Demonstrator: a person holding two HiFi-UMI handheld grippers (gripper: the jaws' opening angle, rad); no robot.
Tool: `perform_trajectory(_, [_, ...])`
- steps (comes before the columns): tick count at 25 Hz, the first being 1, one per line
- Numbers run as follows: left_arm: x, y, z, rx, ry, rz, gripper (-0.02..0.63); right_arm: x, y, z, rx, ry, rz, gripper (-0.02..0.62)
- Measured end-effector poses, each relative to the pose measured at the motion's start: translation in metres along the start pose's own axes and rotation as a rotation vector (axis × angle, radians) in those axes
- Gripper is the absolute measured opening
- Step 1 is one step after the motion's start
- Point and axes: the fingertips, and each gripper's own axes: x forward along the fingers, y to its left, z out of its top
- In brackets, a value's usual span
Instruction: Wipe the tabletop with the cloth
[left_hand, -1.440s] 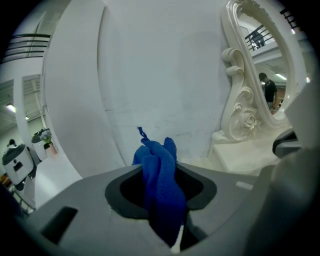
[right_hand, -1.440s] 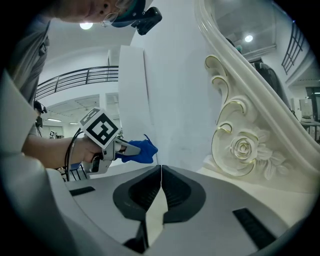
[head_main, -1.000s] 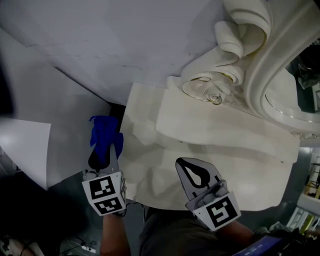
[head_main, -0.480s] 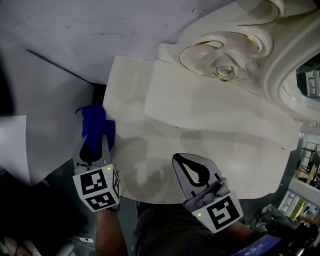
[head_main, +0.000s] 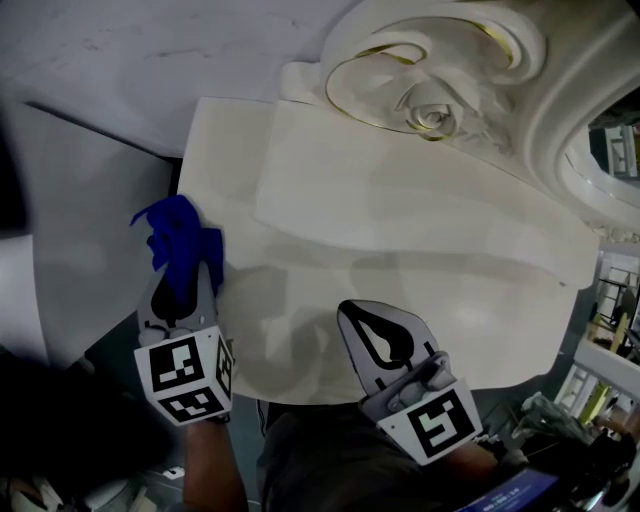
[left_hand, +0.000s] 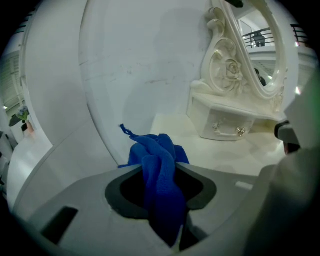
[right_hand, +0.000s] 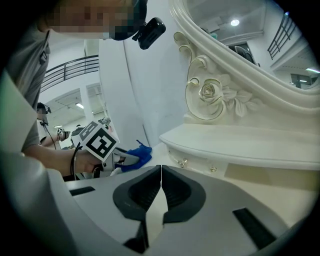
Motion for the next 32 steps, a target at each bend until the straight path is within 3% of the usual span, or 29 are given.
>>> perform_trajectory(22, [-0.009, -0.126, -0.010, 0.030, 0.001, -0.112, 0.147, -0.082, -0.046, -0.024, 0.028, -0.049, -0.058, 0.015])
perform_trajectory(32, [-0.022, -0.155, -0.002, 0.051, -0.003, -0.133, 0.146, -0.120, -0.056, -0.025, 0.046, -0.068, -0.107, 0.015])
